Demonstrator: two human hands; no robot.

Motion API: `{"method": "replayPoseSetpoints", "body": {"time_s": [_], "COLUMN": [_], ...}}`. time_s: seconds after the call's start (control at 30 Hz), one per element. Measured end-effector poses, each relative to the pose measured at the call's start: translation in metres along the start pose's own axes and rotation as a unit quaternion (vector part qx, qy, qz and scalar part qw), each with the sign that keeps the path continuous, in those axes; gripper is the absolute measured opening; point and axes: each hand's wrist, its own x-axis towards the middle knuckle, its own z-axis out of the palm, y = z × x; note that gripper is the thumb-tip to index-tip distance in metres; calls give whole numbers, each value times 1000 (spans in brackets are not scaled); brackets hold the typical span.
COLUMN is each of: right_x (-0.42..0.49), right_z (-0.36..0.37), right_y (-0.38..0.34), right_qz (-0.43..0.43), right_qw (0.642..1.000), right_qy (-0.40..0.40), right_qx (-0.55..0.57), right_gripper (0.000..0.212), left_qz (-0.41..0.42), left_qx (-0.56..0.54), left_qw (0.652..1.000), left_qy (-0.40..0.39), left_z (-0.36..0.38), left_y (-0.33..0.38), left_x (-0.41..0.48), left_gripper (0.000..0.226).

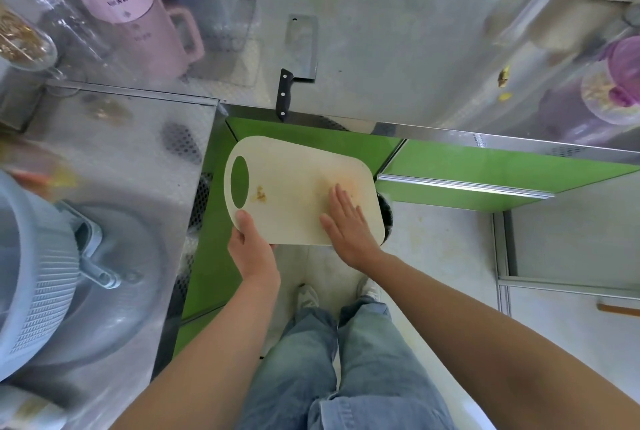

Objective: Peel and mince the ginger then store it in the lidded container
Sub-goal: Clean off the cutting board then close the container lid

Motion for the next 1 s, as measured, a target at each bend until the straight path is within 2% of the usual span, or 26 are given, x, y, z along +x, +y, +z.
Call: {"method": "replayPoseSetpoints", "body": {"time_s": [0.07, 0.13, 0.27, 0.33, 0.4, 0.47, 0.53, 0.6, 0.7, 0.73, 0.8, 0.87, 0.97, 1.0], "right_x": [10, 16, 12, 5, 1, 2, 3, 2, -1, -2, -5, -5, 1, 3], "right_z": [2, 5, 8, 6, 4, 2, 4, 7, 7, 6, 4, 3, 2, 2], "right_y": [-17, -17, 23, 39, 39, 26, 15, 18, 36, 38, 32, 22, 12, 6], "right_qz": [-42, -33, 127, 176, 153, 80, 19, 37, 174, 185, 126, 70, 110, 96], "right_qw": [999, 999, 991, 983, 988, 997, 1000, 998, 983, 982, 992, 997, 993, 995], "right_qy": [-5, -14, -24, -35, -15, 0, -22, -46, -43, -35, -20, -39, -35, -19], "right_qx": [6, -6, -24, -32, -25, -7, -1, -18, -28, -18, 5, 7, 6, 16], "right_gripper": [60, 59, 63, 66, 66, 64, 61, 61, 65, 66, 64, 62, 65, 65], "left_qz": [3, 6, 9, 8, 6, 0, -5, -5, 1, 3, 3, 2, 2, 1], "left_qx": [-2, 2, 21, 23, 19, 8, 0, 1, 5, 6, 7, 6, 5, 3], "left_qw": [1000, 1000, 1000, 999, 999, 1000, 999, 999, 999, 999, 1000, 1000, 1000, 1000], "left_qy": [-3, -2, 13, 21, 25, 29, 33, 36, 35, 34, 30, 21, -2, -13], "left_z": [1, -1, -11, -14, -14, -13, -10, -9, -9, -10, -9, -8, -7, -6], "left_y": [0, 1, -1, -1, 0, 1, 2, 2, 3, 3, 3, 3, 5, 6], "left_x": [-1, -1, 4, 7, 8, 7, 5, 5, 5, 6, 5, 3, -1, -2], "left_gripper": [26, 25, 34, 31, 26, 25, 25, 24, 24, 25, 25, 26, 26, 26]}}
